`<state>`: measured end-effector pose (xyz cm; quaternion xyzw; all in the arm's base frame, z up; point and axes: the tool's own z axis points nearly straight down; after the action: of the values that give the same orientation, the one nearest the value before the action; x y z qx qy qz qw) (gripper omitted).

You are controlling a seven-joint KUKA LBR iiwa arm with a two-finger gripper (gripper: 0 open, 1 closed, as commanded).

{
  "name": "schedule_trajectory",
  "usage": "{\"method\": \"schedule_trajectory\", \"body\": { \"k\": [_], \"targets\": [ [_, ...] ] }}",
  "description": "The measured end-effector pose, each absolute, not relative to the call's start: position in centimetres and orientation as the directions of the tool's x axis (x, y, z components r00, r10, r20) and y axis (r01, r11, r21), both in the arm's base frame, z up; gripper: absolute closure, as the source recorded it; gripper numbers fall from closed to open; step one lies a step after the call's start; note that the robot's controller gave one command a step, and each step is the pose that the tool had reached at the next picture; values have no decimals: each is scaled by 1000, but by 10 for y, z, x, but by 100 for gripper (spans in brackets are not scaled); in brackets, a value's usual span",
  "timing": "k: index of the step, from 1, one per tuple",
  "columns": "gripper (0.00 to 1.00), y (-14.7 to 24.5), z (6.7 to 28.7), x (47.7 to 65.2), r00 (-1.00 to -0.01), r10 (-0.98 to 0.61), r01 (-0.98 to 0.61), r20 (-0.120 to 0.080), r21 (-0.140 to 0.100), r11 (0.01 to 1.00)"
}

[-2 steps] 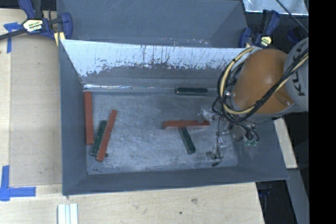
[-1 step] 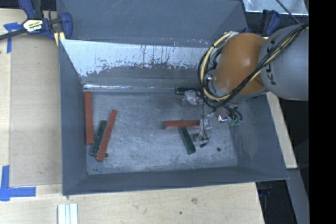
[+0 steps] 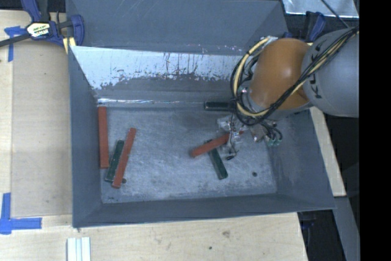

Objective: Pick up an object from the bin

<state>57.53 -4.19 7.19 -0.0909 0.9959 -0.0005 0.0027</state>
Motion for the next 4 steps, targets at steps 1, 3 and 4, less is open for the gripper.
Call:
{"method": "schedule_trajectory", "body": {
  "k": [1, 3, 4],
  "targets": [
    [100, -75, 71, 607, -932, -363, -363, -6, -4, 932],
    [100, -84, 74, 608, -931, -365, -365, -6, -2, 931],
    [0, -84, 74, 608, -931, -365, -365, -6, -2, 931]
  ]
}}
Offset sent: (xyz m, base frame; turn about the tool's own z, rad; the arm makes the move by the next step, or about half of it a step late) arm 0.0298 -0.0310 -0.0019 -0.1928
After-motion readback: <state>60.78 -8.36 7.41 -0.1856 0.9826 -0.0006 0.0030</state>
